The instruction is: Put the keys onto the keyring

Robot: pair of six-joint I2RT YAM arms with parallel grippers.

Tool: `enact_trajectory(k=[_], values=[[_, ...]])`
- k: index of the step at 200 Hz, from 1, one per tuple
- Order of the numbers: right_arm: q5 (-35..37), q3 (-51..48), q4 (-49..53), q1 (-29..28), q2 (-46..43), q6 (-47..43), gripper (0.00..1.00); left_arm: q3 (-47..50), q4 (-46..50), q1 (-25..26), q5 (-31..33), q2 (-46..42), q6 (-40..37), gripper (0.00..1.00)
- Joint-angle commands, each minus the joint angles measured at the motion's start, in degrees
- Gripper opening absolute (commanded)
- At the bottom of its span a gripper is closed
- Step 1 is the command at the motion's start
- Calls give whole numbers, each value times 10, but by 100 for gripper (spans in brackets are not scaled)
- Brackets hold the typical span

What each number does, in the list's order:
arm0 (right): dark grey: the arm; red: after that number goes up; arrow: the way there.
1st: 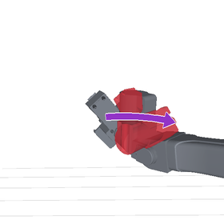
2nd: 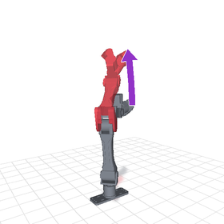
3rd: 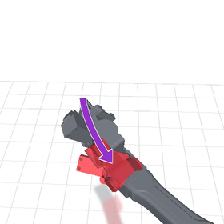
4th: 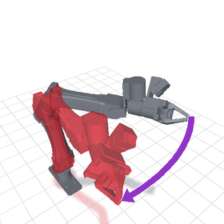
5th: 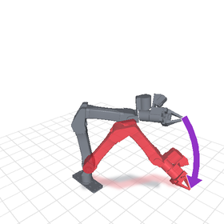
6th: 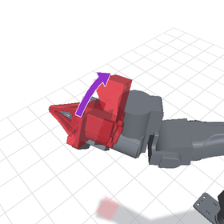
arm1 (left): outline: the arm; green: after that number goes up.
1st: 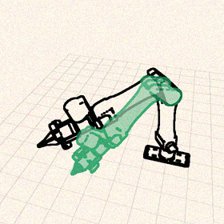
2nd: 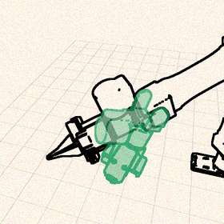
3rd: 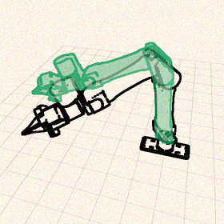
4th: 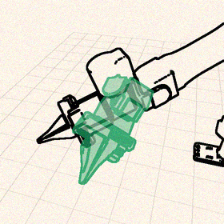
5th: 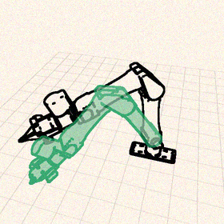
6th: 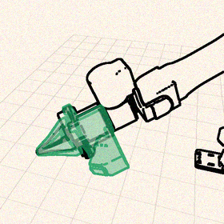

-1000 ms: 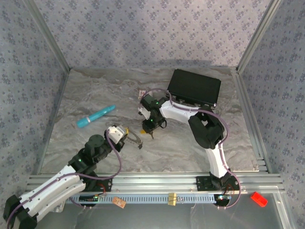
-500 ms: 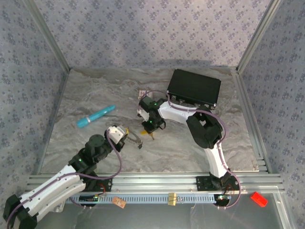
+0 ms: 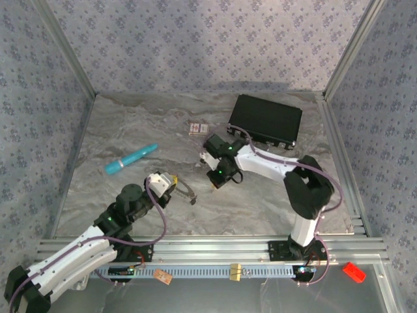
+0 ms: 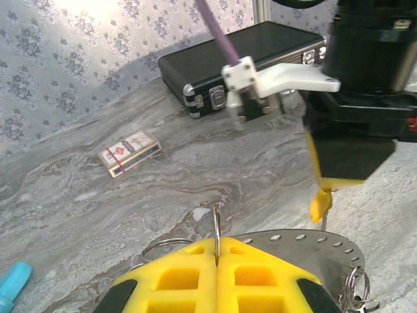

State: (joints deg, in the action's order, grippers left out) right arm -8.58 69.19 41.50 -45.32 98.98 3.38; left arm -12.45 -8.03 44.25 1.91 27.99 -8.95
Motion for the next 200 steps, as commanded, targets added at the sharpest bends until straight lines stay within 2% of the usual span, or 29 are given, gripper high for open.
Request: enact_trajectory(k=[1,33,109,163,186,200], values=[[-23,-45,20,1,-22,14,0,1,-49,-2,-18,0,-7,0],[-22,-52,37,23,-19,14,0,7,-57,-3,-17,2,-6,0],[23,61,63,63,85,25,1,6,-57,-2,-18,17,4,0],[29,98,54,71,128,29,13,5,-56,-2,-17,22,4,0],[30,99,53,72,127,34,22,4,-55,-2,-17,22,3,0],[30,92,48,72,119,37,24,4,-55,-2,-17,22,3,0]])
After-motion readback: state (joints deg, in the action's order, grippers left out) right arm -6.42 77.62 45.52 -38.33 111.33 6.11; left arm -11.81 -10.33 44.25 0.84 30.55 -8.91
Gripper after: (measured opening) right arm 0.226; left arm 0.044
